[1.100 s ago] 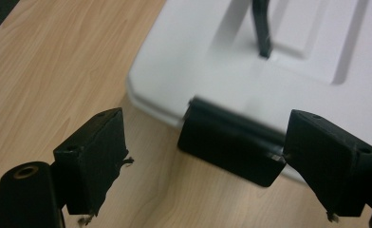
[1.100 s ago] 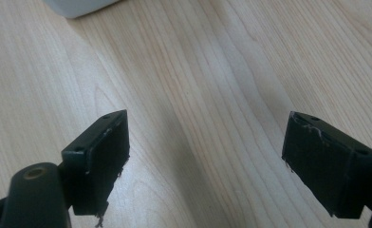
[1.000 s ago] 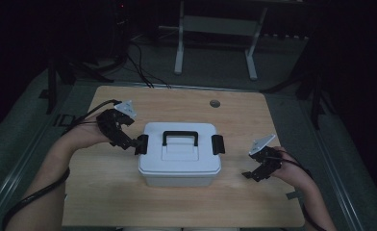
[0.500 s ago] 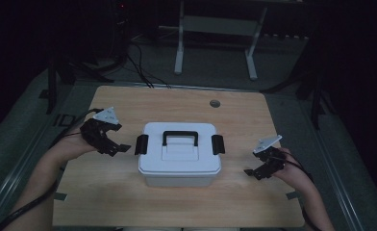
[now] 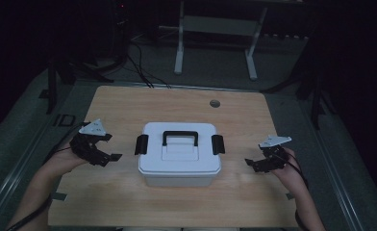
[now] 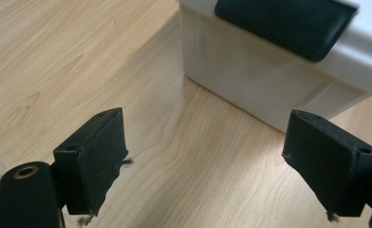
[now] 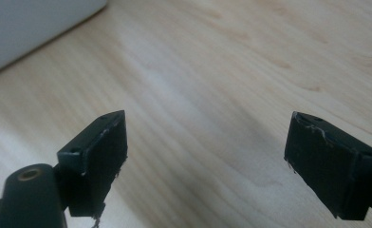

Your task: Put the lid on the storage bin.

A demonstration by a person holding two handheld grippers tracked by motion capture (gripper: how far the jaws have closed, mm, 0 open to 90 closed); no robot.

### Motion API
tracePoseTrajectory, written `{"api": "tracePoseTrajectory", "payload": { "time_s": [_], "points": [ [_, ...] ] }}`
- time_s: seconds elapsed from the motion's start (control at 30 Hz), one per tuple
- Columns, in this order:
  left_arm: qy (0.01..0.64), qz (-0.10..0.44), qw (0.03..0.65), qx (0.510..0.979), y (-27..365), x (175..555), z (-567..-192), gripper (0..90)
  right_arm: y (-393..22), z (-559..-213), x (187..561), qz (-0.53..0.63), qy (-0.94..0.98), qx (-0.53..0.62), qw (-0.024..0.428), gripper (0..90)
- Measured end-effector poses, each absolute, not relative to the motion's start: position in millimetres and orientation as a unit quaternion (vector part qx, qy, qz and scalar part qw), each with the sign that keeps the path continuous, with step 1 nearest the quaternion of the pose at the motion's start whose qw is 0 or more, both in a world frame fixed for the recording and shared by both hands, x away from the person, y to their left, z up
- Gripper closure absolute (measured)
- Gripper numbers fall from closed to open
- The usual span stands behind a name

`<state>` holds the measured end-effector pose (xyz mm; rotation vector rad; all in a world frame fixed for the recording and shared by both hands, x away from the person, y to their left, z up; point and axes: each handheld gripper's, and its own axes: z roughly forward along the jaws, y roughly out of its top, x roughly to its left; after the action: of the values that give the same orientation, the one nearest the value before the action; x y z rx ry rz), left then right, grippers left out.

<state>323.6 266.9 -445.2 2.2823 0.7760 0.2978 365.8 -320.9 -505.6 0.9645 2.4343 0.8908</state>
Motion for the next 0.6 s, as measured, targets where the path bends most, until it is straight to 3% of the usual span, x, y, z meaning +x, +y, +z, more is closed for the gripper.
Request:
{"api": "tracePoseTrajectory", "payload": {
  "time_s": [0.6],
  "points": [
    [0.340,0.140,0.414,0.833,279.9,298.3,-509.3,14.2,-337.9,-525.3,353.9,0.356,0.770,0.453,0.275,13.5]
  ]
}}
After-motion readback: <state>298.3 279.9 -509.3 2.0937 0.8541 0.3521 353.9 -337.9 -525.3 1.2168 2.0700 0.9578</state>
